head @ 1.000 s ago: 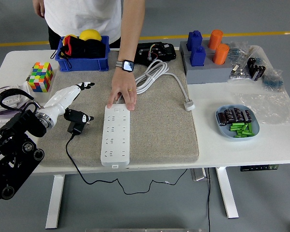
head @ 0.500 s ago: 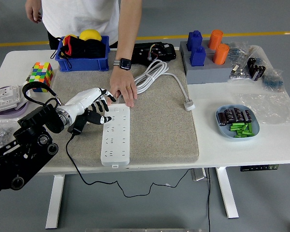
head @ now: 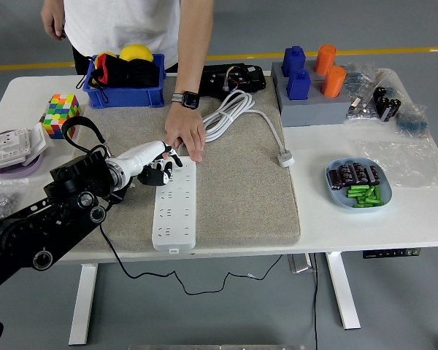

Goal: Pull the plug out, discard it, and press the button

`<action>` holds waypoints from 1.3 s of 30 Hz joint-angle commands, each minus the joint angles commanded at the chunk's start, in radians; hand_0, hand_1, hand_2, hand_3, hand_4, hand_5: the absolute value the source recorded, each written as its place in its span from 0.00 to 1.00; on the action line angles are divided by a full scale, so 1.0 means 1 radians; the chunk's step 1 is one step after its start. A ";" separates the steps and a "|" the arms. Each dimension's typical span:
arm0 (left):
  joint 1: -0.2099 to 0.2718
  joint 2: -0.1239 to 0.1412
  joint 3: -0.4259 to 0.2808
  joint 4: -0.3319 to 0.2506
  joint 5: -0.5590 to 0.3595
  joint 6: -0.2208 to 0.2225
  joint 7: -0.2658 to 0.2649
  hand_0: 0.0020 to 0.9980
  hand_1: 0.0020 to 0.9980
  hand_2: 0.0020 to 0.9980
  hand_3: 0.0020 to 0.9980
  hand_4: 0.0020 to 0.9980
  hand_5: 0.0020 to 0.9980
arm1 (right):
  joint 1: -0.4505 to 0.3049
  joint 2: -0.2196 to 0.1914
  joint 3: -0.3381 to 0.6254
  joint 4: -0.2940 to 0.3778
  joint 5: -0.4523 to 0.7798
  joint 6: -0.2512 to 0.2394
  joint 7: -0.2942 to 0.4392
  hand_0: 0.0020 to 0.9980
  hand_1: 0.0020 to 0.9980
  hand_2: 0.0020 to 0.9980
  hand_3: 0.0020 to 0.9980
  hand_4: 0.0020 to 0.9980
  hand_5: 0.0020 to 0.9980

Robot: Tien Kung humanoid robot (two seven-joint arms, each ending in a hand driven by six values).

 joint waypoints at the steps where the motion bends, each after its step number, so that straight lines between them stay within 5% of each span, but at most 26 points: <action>1: -0.003 -0.003 0.003 0.004 0.003 0.001 0.001 0.01 0.00 0.13 0.66 0.04 0.00 | 0.000 0.000 0.000 0.000 0.000 0.000 0.000 0.73 0.68 0.66 0.63 0.75 0.60; 20: -0.045 -0.027 0.044 0.091 0.050 0.003 0.031 0.01 0.00 0.13 0.69 0.04 0.00 | 0.003 0.000 0.003 0.000 0.001 0.000 0.000 0.73 0.68 0.66 0.64 0.74 0.60; 39: -0.045 -0.013 0.073 0.071 0.013 -0.012 0.042 0.01 0.00 0.13 0.67 0.04 0.00 | 0.004 0.001 0.003 -0.001 0.000 -0.001 0.000 0.73 0.68 0.66 0.63 0.74 0.59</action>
